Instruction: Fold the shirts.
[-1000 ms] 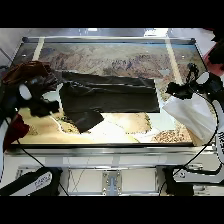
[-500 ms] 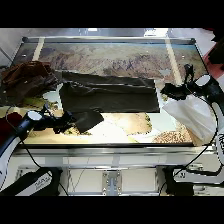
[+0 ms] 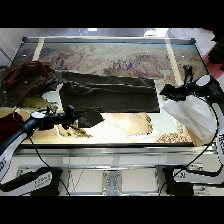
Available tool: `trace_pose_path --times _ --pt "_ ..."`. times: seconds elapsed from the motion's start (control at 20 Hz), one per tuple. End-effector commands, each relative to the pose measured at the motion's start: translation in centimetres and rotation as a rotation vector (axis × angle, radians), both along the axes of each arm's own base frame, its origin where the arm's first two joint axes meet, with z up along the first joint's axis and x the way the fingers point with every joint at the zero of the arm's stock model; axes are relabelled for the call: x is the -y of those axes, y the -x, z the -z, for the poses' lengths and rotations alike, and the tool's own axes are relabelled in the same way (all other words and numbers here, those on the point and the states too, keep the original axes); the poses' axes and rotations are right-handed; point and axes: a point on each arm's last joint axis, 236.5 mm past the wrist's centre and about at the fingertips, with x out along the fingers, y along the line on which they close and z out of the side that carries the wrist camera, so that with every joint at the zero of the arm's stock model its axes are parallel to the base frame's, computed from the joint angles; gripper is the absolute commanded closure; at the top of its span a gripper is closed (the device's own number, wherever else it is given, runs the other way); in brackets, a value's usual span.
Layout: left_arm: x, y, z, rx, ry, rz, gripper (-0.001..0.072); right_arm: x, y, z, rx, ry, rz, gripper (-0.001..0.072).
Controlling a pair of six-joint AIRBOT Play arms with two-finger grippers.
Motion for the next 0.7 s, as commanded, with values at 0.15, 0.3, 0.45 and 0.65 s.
trace_pose_path --times 0.15,0.3,0.45,0.65 --pt "1.3 -3.5 -4.3 0.196 0.047 0.05 0.0697 0.6 5.5 6.7 -0.209 -0.176 0.228 0.0234" --pt "1.3 -4.1 -5.1 0.226 0.039 0.06 0.0697 -0.7 5.0 9.3 -0.161 -0.296 0.401 0.0235" --pt "1.3 -4.2 -5.1 0.232 0.034 0.066 0.0697 -2.3 4.0 9.4 -0.112 -0.386 0.467 0.0236" --pt "1.3 -4.2 -5.1 0.232 0.033 0.067 0.0697 -1.9 1.3 9.1 -0.013 -0.373 0.549 0.0279"
